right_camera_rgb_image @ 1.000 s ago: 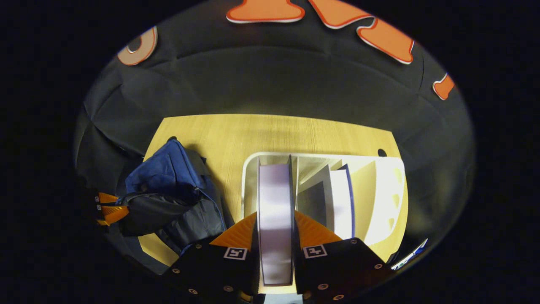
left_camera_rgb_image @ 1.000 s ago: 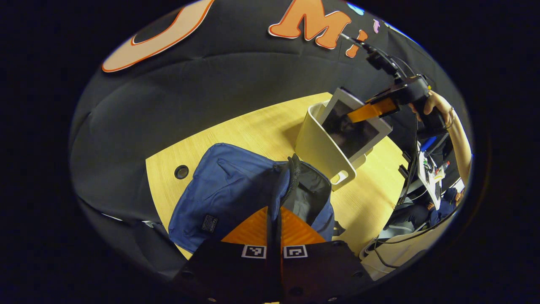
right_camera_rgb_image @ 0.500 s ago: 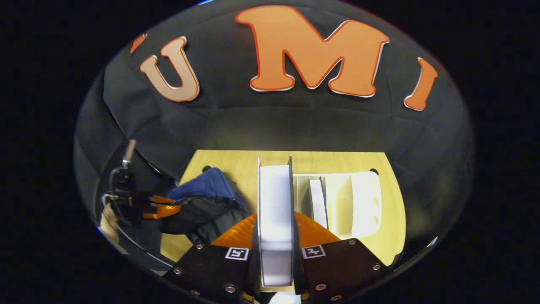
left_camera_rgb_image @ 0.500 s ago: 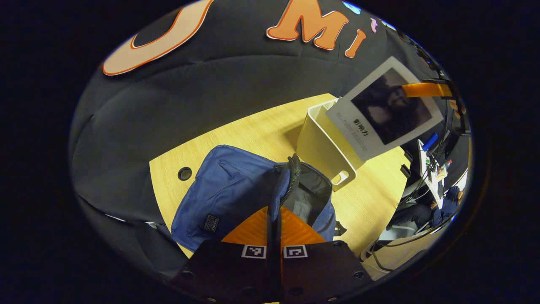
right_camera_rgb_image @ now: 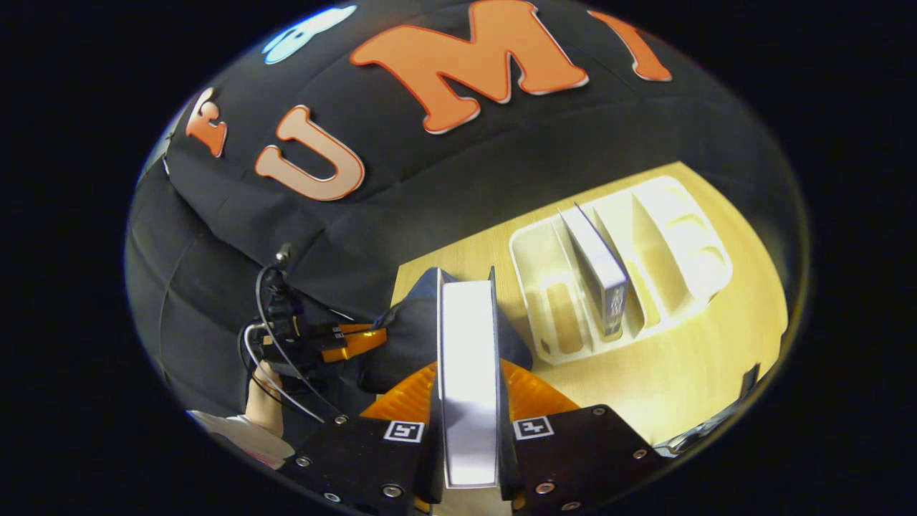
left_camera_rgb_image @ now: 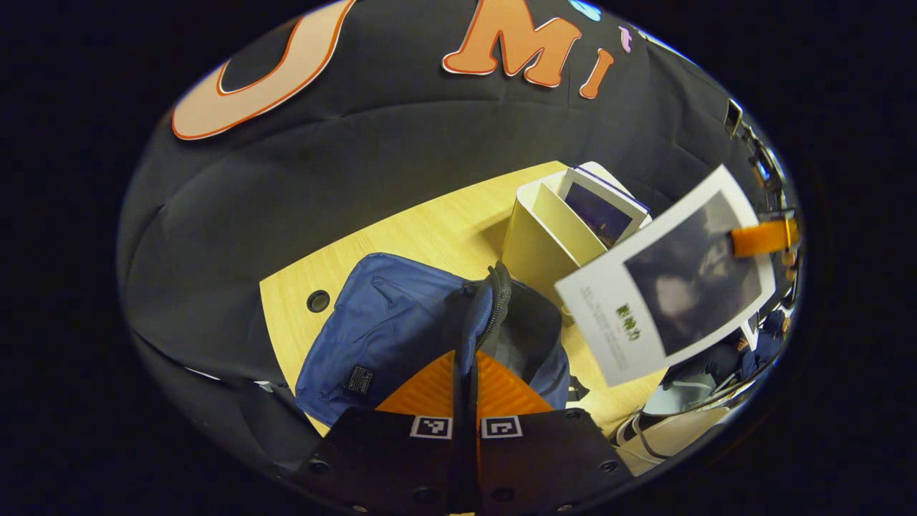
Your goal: Open the schoolbag, grab two books from the bookshelf and put them into the schoolbag.
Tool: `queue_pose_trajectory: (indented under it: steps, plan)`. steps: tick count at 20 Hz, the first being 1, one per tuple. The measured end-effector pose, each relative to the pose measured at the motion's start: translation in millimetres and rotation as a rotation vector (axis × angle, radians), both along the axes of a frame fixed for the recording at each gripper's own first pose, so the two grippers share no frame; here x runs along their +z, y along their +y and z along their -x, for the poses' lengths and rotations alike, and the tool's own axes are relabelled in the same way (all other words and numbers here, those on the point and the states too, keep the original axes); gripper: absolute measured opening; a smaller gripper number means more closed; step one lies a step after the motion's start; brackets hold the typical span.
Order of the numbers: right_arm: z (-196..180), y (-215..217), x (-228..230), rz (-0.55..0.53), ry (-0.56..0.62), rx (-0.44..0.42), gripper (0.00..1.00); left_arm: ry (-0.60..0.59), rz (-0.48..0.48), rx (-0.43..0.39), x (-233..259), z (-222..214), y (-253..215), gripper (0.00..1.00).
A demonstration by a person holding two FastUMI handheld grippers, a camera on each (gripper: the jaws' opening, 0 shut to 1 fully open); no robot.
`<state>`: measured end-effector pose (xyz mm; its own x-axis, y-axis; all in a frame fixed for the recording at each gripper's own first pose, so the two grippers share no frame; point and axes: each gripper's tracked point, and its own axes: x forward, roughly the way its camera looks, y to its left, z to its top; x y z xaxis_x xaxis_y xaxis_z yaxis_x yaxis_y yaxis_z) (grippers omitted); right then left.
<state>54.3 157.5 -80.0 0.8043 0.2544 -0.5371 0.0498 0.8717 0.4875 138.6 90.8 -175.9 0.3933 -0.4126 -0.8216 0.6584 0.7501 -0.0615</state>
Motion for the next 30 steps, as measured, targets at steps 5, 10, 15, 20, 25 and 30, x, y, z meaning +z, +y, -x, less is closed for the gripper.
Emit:
queue_pose_trajectory:
  steps: [5, 10, 15, 20, 25, 30]
  plan:
    - [-39.1, 25.2, -68.8, -0.217, -0.019, -0.075, 0.3, -0.006, -0.01, -0.018, 12.1, 7.1, -9.3, 0.01]
    - [-97.0, 65.6, -131.0, -0.285, -0.032, -0.118, 0.3, -0.038, -0.036, -0.05, 30.9, 10.7, -22.5, 0.01]
    - [-133.6, 114.7, -157.7, -0.371, -0.045, -0.12, 0.3, -0.037, -0.036, -0.069, 36.2, 20.5, -32.5, 0.01]
    - [-156.2, 130.8, -164.0, -0.348, -0.055, -0.172, 0.3, -0.027, -0.025, -0.069, 42.4, 30.0, -40.4, 0.01]
    - [-176.7, 146.9, -164.1, -0.356, -0.081, -0.199, 0.3, -0.03, -0.007, -0.072, 47.1, 33.8, -47.1, 0.01]
    - [-182.0, 155.4, -173.6, -0.331, -0.039, -0.211, 0.45, -0.029, -0.023, -0.064, 44.0, 32.9, -44.1, 0.01]
